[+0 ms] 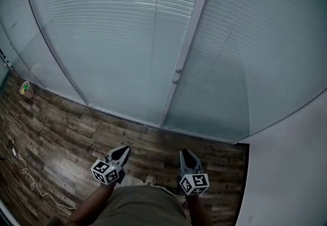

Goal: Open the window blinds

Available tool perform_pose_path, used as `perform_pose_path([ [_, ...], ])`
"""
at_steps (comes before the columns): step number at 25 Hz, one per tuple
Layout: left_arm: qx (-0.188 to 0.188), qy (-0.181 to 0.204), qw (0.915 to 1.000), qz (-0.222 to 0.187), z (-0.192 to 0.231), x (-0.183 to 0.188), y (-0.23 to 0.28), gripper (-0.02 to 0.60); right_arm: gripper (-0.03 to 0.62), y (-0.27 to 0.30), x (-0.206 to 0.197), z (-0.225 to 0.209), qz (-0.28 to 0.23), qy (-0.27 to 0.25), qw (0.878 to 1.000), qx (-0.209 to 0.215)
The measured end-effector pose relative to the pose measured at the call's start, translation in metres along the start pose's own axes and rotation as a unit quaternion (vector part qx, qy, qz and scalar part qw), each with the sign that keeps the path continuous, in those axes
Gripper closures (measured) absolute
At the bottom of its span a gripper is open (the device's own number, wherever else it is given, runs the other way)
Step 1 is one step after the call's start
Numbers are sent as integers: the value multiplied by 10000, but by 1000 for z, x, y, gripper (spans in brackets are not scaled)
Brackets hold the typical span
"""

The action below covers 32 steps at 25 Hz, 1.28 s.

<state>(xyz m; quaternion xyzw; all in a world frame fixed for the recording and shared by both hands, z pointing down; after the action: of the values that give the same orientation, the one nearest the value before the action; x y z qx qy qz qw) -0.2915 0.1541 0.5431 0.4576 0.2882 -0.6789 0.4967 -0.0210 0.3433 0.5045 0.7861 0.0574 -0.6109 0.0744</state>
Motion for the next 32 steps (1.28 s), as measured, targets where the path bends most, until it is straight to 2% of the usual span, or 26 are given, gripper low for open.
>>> perform_pose_path([
  [7,31,-65,10000,52,-12,-4,11,568,554,-3,-1,-12,47,144,9999,25],
  [14,-47,-68,9999,109,-8,6,30,568,554,3,3,-20,102,236,9996,-123],
  [19,-167,-112,9996,213,15,10,56,568,554,26,1,-28,111,260,9992,-288],
  [32,-655,-74,9974,281,87,53,136,568,554,110,15,-32,-27,244,9973,-694],
])
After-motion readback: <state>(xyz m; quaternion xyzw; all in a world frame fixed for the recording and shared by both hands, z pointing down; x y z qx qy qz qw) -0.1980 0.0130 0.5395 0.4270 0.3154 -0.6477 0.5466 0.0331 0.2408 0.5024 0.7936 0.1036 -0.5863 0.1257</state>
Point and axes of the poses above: the fingertips, and each gripper's own axes: y forward along the fingers, z to its left, x out of its top, the point moved 9 cm from there along -y, backward along the fingers, and after that the axes turned 9 degrees about -z, right-handed, at the moved point
